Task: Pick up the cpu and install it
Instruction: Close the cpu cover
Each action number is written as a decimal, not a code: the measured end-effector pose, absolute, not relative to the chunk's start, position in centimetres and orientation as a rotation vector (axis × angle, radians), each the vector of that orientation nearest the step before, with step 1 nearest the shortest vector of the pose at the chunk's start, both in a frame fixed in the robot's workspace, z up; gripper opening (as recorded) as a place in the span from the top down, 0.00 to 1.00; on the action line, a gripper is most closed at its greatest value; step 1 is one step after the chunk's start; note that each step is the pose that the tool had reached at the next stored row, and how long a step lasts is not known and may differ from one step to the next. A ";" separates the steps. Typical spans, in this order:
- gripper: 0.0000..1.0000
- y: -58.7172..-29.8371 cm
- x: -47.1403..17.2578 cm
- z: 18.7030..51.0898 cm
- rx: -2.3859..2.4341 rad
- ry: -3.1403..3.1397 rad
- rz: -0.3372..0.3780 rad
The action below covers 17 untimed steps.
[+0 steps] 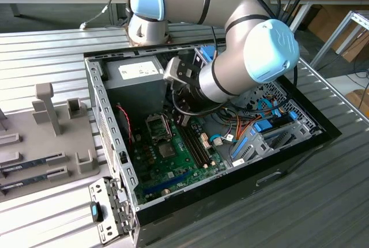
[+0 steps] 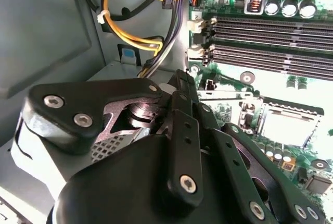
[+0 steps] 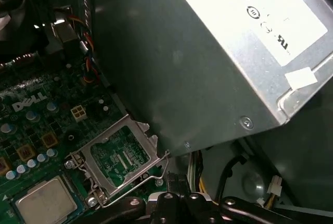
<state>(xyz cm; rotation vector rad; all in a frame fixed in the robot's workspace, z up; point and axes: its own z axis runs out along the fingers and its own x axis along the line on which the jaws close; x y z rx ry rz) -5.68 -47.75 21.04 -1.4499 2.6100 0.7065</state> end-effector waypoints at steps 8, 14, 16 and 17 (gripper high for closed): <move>0.89 -46.9 -5.7 20.1 -1.447 2.615 0.707; 0.89 -46.0 -5.7 19.9 -1.457 2.643 0.661; 0.89 -45.9 -5.7 19.9 -1.459 2.649 0.650; 0.89 -45.9 -5.7 19.9 -1.461 2.655 0.638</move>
